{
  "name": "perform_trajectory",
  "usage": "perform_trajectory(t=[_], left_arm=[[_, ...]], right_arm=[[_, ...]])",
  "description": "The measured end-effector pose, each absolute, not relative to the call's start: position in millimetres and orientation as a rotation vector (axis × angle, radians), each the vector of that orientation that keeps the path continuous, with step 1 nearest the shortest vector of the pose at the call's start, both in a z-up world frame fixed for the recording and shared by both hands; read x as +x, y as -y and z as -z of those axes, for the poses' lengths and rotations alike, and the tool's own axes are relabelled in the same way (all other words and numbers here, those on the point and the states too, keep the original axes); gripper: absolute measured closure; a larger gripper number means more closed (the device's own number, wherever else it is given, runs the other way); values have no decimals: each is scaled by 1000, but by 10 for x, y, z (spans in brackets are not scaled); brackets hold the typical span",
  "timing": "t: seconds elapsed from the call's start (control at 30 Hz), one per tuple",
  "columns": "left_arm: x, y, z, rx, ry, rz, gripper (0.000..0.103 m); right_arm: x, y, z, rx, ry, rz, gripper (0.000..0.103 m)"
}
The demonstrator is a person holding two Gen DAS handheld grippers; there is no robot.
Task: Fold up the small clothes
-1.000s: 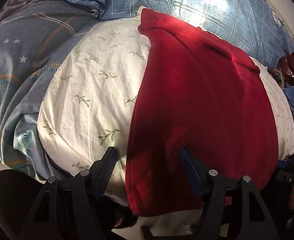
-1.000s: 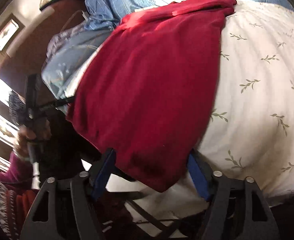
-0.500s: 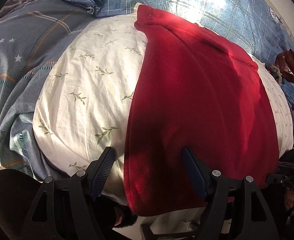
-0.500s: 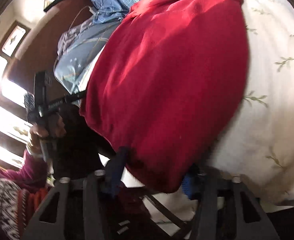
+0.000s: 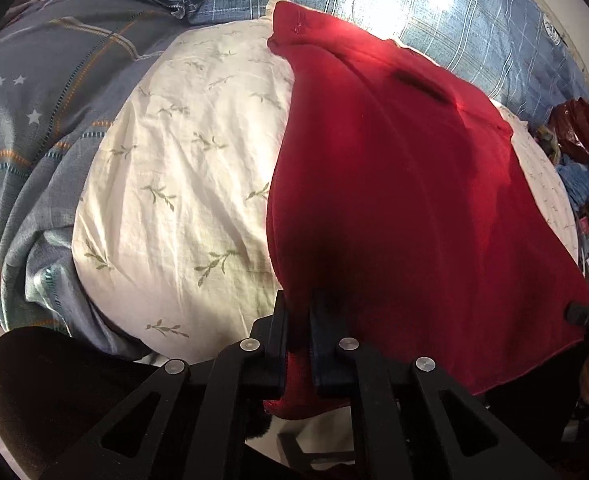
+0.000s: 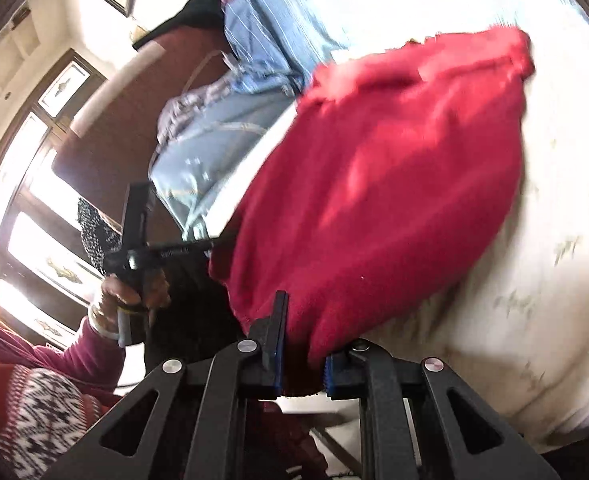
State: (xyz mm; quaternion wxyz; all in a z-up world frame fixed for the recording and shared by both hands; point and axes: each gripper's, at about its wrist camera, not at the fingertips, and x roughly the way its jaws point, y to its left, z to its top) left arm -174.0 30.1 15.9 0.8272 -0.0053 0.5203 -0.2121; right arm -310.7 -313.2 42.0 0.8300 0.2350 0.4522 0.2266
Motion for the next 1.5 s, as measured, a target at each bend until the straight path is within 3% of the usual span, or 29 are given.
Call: perform_trajectory(t=[0.3,0.57,0.83,1.0,1.1,1.17,1.23,1.27,1.3,1.4,1.5], left_arm=[[-1442,-360,-908,-132,-889,501,97],[-622,-37,-1299,-170,-763,491,97],[446,578,-906,-160,-815,418,97],[1128,854,-516,-207,-891,361,96],[1352,930,-432,-227,-924,367,89],[1407,911,-449,-247,-942,382,78],[1350,784,-556,-248,-903,360,41],[1300,708,-625,-256,-865,349,36],[1240,629,-696,-265,-827,344,34],[1093,535,-778,-228,-817,337,34],[928,530,-740,-215,-824,348,34]], right_arm=[[-2696,3431,-903,505,-759,-421,90],[-1901,3770,-1114,460,-670,-221,90],[-905,4251,-863,510,-730,-97,90],[-396,4523,-429,601,-823,-45,86],[-283,4578,-265,622,-872,-32,78],[-369,4613,-326,653,-854,-64,70],[-515,4680,-455,687,-815,-59,56],[-600,4712,-527,677,-799,-13,36],[-662,4738,-605,660,-780,51,29],[-865,4751,-788,627,-729,90,33],[-847,4509,-883,498,-747,38,57]])
